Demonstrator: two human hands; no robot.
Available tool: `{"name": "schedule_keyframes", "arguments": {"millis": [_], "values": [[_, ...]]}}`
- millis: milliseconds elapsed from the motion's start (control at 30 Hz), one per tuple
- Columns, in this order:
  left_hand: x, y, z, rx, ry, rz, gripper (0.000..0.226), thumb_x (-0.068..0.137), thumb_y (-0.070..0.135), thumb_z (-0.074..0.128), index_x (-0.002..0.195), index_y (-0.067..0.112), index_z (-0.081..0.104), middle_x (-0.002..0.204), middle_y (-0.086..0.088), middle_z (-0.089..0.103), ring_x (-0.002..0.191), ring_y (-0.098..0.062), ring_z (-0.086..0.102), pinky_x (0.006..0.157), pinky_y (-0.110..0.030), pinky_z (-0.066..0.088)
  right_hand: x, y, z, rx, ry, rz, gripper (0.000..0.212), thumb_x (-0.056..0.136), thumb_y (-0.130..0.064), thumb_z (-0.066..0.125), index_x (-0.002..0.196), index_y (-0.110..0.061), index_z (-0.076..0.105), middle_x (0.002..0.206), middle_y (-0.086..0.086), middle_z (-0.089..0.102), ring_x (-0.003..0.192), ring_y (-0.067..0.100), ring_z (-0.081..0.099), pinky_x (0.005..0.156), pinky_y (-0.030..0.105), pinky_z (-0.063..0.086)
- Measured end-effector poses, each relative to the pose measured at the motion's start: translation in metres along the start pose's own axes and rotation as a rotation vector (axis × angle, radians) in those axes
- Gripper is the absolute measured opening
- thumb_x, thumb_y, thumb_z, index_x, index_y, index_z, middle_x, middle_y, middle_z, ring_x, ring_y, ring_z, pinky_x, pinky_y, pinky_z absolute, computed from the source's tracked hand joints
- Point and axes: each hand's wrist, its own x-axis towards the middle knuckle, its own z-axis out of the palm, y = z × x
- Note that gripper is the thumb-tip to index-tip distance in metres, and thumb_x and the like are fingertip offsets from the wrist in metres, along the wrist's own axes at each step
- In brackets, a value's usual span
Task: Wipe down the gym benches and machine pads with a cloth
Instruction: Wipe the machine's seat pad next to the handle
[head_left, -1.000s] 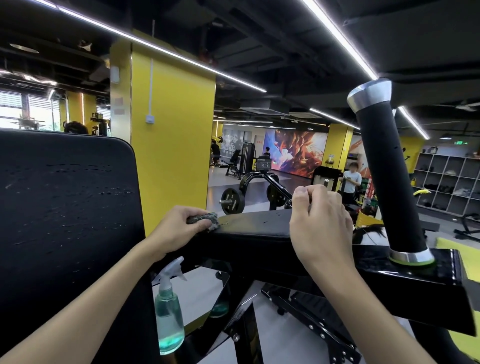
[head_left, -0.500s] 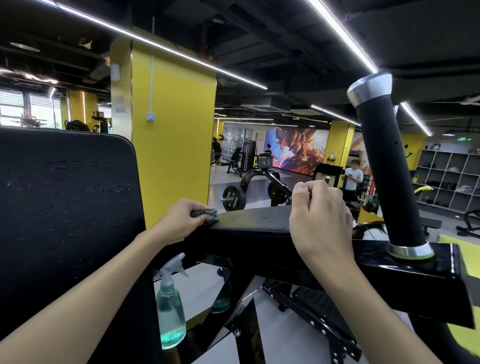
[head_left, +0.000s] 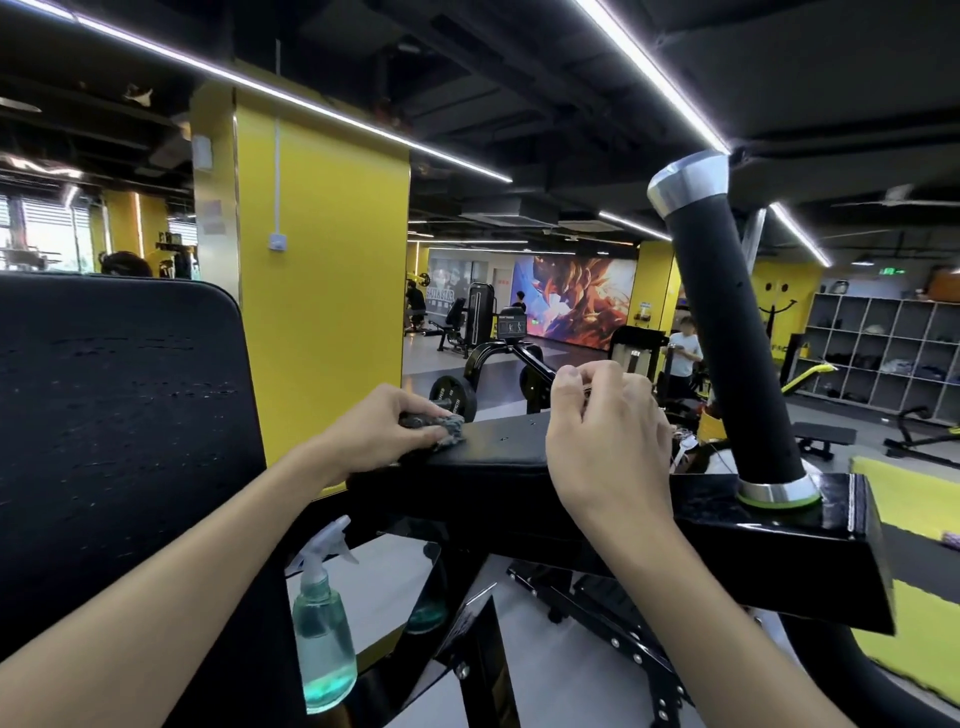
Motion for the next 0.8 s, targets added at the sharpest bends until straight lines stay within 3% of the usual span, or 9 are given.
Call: {"name": "schedule_keyframes", "arguments": {"millis": [67,167,300,467,633,767,800], "values": [[0.004,-0.004,0.0,0.086,0.011,-0.015,0.018,0.094,0.02,0.068,0.111,0.02,0.076,0.098,0.005,0.074,0.075,0.0,0.06,0.064,-0.008,0.041,0.0,0.001,0.0,0.002,-0.006,-0.001,0.03,0.099,-0.048,0.024,0.108,-0.029,0.045,0.116,-0.004,0.04,0.128,0.019,0.036,0.118,0.042,0.017],[0.009,-0.006,0.002,0.196,0.031,-0.055,0.021,0.095,0.02,0.068,0.114,0.017,0.075,0.111,0.002,0.073,0.087,-0.004,0.061,0.069,-0.013,0.039,-0.001,0.001,-0.001,0.013,-0.007,0.005,0.035,0.099,-0.049,0.024,0.112,-0.027,0.048,0.121,-0.003,0.042,0.129,0.019,0.035,0.118,0.043,0.017],[0.014,0.005,0.0,0.125,-0.044,0.016,0.016,0.093,0.021,0.07,0.108,0.021,0.076,0.095,0.011,0.072,0.073,0.015,0.06,0.063,-0.001,0.039,0.0,0.0,-0.001,0.018,-0.001,-0.003,0.031,0.097,-0.05,0.02,0.107,-0.03,0.043,0.124,-0.001,0.044,0.13,0.019,0.035,0.118,0.043,0.017],[0.024,-0.006,0.004,0.328,-0.003,-0.094,0.02,0.094,0.024,0.068,0.112,0.02,0.077,0.114,-0.002,0.073,0.102,-0.019,0.065,0.08,-0.021,0.045,-0.001,0.001,-0.001,0.025,-0.007,-0.005,0.028,0.098,-0.049,0.02,0.104,-0.03,0.04,0.118,-0.004,0.041,0.13,0.019,0.035,0.119,0.043,0.016],[0.031,0.004,0.006,0.202,-0.064,-0.026,0.017,0.092,0.026,0.071,0.107,0.021,0.078,0.101,0.003,0.075,0.089,-0.011,0.065,0.074,-0.021,0.046,0.0,0.001,0.001,0.012,-0.017,-0.005,0.032,0.095,-0.051,0.017,0.106,-0.031,0.04,0.125,0.0,0.044,0.13,0.018,0.035,0.118,0.043,0.016],[0.039,-0.006,0.012,0.331,-0.004,-0.085,0.02,0.093,0.023,0.069,0.11,0.017,0.077,0.109,-0.004,0.074,0.097,-0.018,0.065,0.071,-0.018,0.043,-0.002,0.0,-0.001,0.018,-0.022,-0.01,0.031,0.095,-0.05,0.018,0.105,-0.031,0.04,0.124,-0.001,0.044,0.129,0.018,0.035,0.118,0.043,0.017],[0.042,-0.004,0.014,0.333,-0.005,-0.077,0.019,0.093,0.022,0.07,0.11,0.016,0.077,0.107,-0.003,0.074,0.091,-0.014,0.065,0.066,-0.013,0.042,-0.002,0.0,-0.001,0.019,-0.021,-0.009,0.032,0.095,-0.051,0.018,0.106,-0.031,0.04,0.123,-0.001,0.043,0.128,0.018,0.035,0.118,0.043,0.017]]}}
